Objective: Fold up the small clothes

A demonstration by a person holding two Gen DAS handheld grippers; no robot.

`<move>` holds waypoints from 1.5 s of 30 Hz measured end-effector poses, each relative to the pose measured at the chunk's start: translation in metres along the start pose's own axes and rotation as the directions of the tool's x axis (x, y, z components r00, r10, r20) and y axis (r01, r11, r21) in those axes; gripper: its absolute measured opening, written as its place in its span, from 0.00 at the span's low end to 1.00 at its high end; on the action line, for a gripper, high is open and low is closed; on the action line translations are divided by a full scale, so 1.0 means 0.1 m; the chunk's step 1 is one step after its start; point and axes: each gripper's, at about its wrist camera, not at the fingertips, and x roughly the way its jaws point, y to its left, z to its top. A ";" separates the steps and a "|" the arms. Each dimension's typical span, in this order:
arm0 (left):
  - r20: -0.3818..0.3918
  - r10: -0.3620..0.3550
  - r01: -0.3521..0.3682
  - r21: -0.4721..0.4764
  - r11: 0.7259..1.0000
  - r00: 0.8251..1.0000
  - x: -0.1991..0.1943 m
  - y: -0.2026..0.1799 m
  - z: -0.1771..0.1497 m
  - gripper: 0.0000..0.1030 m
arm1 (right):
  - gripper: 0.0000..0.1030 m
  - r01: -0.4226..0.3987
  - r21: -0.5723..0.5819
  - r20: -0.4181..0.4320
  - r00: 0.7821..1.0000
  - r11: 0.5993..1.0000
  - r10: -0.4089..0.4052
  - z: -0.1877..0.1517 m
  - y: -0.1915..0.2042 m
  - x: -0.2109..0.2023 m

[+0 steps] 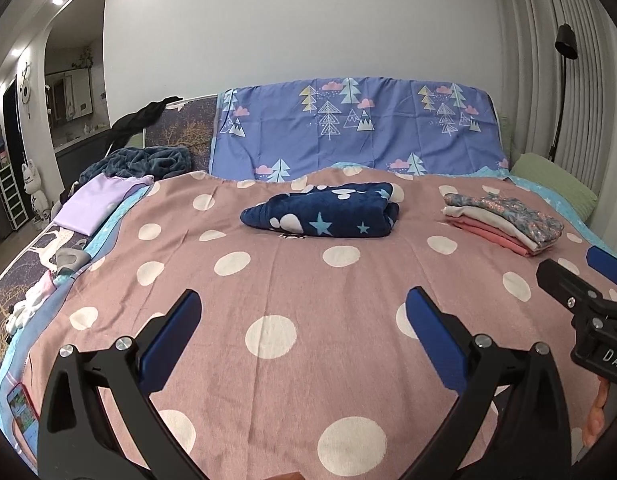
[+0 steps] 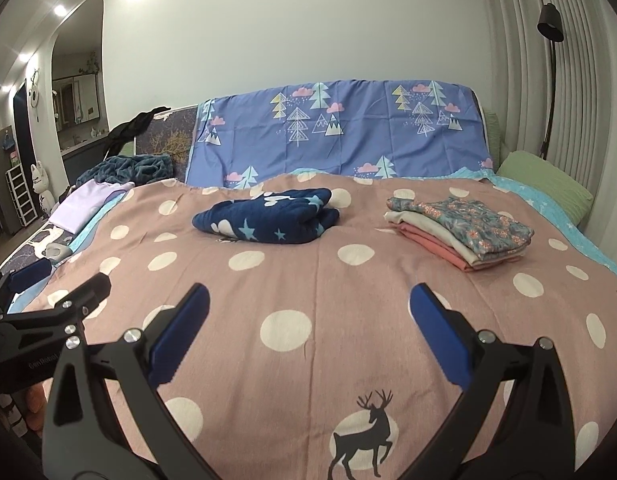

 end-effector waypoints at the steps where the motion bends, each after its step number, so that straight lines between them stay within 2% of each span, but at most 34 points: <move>1: -0.007 0.008 -0.008 0.000 1.000 1.000 0.00 0.00 -0.01 0.99 | 0.98 0.000 -0.002 -0.001 1.000 1.000 0.000 -0.01 0.00 -0.01; 12: -0.039 0.023 -0.023 0.001 1.000 0.999 0.00 -0.03 -0.06 0.99 | 0.98 0.005 -0.001 -0.007 1.000 1.000 -0.005 -0.06 -0.03 -0.04; 27: -0.092 -0.006 0.007 0.009 1.000 0.996 0.13 -0.12 -0.18 0.99 | 0.98 0.020 -0.008 -0.058 0.998 1.000 -0.021 -0.13 -0.05 0.13; 45: -0.094 -0.030 0.031 0.015 0.999 0.995 0.16 -0.17 -0.17 0.99 | 0.98 0.025 -0.020 -0.077 0.997 0.999 -0.027 -0.16 -0.03 0.24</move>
